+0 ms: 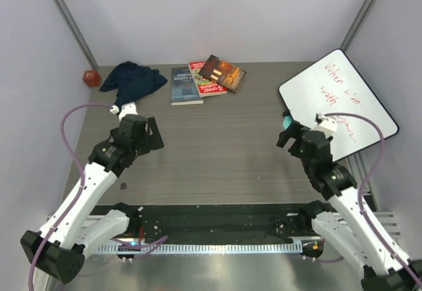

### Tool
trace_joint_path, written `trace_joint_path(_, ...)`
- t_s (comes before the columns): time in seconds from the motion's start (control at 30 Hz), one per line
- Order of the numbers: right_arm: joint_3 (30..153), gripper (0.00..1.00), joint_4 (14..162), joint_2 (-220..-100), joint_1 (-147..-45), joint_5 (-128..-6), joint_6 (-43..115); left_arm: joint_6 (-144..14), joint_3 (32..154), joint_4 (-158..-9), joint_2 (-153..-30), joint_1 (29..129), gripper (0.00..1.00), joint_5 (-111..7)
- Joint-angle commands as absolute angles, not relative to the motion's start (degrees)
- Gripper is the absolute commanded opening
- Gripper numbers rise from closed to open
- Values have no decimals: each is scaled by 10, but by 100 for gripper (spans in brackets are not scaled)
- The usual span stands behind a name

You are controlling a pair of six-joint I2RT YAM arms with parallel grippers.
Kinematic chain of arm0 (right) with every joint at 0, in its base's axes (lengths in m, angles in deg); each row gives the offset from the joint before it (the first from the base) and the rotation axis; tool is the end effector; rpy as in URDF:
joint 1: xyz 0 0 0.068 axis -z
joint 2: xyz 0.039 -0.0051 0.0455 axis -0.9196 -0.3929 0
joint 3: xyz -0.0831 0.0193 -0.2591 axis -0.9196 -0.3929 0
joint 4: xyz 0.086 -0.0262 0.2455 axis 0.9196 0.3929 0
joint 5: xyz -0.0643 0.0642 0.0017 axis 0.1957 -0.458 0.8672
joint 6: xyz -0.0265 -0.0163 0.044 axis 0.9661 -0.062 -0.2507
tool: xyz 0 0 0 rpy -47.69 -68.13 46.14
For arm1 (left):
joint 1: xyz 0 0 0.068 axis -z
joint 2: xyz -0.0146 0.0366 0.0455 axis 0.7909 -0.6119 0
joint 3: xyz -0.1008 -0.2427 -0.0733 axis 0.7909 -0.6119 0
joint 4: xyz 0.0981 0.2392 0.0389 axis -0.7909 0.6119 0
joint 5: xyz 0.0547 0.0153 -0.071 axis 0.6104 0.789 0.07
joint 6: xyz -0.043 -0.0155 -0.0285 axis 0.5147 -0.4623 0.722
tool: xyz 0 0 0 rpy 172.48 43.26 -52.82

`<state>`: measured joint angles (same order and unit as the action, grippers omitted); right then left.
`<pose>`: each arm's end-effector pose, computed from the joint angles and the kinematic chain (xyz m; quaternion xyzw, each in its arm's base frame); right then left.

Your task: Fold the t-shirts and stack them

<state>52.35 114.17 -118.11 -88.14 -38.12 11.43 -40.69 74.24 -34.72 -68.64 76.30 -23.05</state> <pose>0.1500 0.0442 0.2749 0.1695 0.8380 0.0733 0.5135 0.1682 -0.0613 0.3093 -0.1589 0.8998 -0.0409 0.4044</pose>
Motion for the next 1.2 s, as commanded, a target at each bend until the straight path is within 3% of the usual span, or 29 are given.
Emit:
trace_joint_path(0.0, 543, 100, 1213, -1117, -882, -235, 64, -402, 762, -344, -686, 764, 100, -216)
trace_joint_path(0.17, 554, 100, 1244, -1166, -882, -264, 30, -402, 760, -350, -677, 764, 100, -218)
trace_joint_path(0.73, 563, 100, 1370, -1105, -882, -26, -112, -404, 763, -345, -687, 764, 100, -223)
trace_joint_path(1.17, 583, 100, 1600, -1076, -882, 116, -399, -409, 764, -349, -699, 764, 100, -237)
